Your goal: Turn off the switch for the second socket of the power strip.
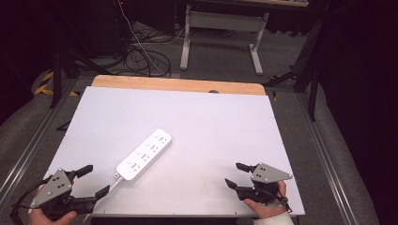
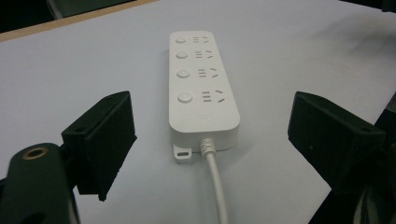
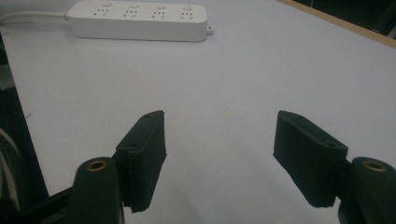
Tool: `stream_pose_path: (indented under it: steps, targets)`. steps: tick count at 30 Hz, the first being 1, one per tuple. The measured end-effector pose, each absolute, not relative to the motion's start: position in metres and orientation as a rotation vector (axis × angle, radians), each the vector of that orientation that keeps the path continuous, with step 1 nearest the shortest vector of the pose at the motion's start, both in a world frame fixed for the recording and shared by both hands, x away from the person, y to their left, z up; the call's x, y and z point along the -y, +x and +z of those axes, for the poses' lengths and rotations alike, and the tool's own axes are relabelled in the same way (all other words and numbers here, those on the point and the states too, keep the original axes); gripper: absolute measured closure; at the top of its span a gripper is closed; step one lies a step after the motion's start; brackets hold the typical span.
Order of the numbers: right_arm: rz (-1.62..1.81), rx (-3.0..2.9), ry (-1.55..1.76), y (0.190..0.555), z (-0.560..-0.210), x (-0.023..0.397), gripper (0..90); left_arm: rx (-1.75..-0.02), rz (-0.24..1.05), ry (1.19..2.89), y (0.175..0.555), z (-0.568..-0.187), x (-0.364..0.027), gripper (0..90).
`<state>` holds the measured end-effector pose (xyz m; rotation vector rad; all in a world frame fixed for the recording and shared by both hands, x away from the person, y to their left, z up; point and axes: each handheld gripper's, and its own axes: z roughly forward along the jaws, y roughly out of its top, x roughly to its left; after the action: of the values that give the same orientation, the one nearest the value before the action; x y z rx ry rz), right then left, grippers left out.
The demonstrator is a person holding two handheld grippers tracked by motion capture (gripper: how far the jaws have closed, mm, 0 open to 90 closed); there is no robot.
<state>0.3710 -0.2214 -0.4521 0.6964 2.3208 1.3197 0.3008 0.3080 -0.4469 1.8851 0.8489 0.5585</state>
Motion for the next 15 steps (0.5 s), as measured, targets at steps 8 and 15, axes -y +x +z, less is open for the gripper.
stream_pose_path:
  steps: [8,15]
  targets:
    - [1.321,-2.325,0.705,0.3717,-0.4536,0.2215,35.1,-0.852,0.566,1.889,0.3003,-0.4456,-0.3076,15.7]
    - [1.325,-2.32,0.706,0.3718,-0.4538,0.2215,35.1,-0.852,0.579,1.894,0.2991,-0.4443,-0.3074,15.9]
